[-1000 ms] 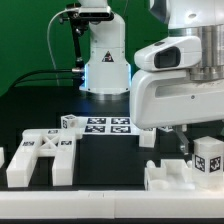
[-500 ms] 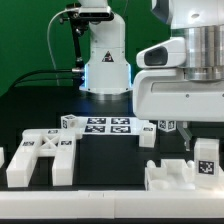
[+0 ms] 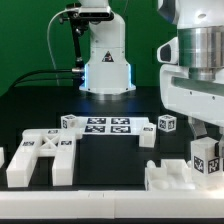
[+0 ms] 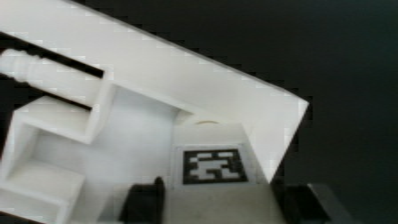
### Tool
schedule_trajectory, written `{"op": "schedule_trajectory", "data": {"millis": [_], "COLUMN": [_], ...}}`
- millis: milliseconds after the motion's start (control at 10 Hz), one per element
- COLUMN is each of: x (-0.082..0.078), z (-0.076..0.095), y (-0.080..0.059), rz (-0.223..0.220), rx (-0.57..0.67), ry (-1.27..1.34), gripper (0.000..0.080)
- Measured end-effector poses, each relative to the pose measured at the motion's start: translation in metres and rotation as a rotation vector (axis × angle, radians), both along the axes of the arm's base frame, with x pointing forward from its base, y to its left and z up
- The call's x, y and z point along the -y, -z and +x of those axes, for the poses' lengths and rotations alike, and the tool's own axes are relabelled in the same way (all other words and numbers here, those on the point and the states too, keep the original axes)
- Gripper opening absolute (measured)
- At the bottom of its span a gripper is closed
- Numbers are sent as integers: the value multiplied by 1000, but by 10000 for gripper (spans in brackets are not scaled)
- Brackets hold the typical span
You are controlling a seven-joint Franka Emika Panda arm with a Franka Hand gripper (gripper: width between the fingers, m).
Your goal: Assemble chair
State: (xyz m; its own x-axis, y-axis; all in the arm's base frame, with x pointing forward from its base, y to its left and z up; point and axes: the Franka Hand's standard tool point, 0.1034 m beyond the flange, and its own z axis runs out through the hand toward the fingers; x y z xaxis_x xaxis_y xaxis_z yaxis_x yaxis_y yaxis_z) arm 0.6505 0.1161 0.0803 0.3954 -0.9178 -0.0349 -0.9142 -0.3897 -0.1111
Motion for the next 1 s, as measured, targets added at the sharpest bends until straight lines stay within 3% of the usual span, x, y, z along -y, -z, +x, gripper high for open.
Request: {"op": "schedule_trajectory", "data": {"millis": [100, 200, 300, 500, 800, 1000], "x": [0, 1, 1, 0, 2, 3], "z": [0, 0, 0, -3, -2, -2], "y": [0, 0, 0, 0, 1, -2], "rz": [-1, -12, -37, -72, -85, -151], "rx": [1, 5, 18, 25, 34, 40], "ry": [-20, -86, -301, -694, -826, -1281], "gripper": [357, 539, 626, 643, 649, 649]}}
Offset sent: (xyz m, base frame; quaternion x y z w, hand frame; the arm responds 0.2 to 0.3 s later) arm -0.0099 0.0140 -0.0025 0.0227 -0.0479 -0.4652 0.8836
